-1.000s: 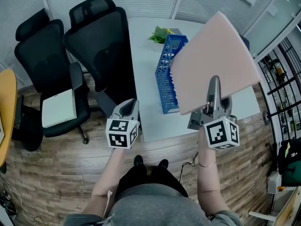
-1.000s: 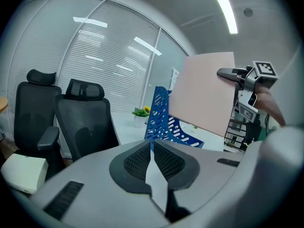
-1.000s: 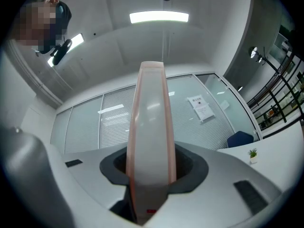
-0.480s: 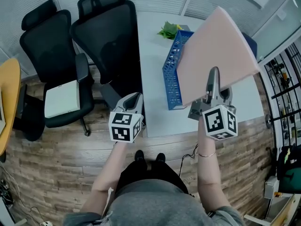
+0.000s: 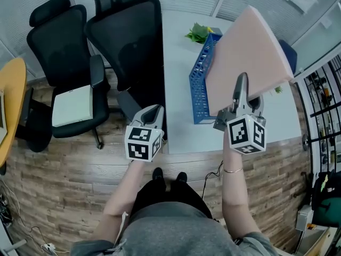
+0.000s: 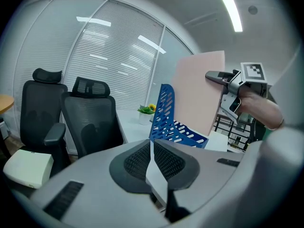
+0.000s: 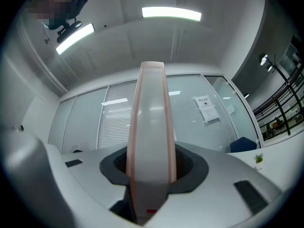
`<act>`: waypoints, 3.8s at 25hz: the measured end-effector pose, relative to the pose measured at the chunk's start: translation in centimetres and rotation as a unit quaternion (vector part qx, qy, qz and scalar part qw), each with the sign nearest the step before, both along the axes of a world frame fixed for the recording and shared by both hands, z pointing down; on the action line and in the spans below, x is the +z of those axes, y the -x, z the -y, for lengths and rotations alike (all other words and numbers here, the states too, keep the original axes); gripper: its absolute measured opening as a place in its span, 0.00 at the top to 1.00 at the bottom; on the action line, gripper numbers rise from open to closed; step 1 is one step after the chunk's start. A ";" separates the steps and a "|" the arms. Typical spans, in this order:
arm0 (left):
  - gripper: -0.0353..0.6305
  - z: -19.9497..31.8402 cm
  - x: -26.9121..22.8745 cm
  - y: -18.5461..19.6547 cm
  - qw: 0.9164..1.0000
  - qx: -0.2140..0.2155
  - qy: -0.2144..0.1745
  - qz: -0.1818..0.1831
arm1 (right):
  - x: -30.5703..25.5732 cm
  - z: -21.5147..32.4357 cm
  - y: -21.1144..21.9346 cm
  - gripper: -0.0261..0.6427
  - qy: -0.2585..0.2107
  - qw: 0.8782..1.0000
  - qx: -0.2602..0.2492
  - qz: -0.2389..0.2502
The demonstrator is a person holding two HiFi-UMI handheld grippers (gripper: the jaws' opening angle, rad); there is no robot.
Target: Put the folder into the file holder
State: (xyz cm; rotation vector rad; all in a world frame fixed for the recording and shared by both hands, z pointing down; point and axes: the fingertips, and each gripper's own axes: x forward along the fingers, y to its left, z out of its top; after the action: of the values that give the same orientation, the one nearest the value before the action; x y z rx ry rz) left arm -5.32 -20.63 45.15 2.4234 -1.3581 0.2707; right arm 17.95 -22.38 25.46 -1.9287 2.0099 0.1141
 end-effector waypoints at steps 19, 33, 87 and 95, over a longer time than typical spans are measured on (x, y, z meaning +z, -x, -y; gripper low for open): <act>0.89 0.9 1.1 1.5 1.000 -0.025 0.015 0.008 | 4.6 2.3 1.2 0.72 0.029 0.999 0.005 -0.033; 0.89 1.0 1.7 0.2 1.000 -0.015 0.019 0.010 | 8.5 1.8 2.0 0.71 0.074 0.996 0.009 -0.054; 0.89 -1.1 3.4 0.4 0.999 0.003 0.044 0.003 | 17.5 -4.7 3.4 0.65 0.198 0.974 -0.058 -0.094; 0.89 -1.4 3.3 -0.6 0.999 0.011 0.043 0.006 | 20.3 -7.6 2.6 0.69 0.245 0.965 -0.065 -0.069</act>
State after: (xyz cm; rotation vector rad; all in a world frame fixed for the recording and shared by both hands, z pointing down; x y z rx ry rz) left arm -4.68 -19.19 48.49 2.3703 -1.2993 0.3427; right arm 15.33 -14.81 45.78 -2.1049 2.4270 -0.3221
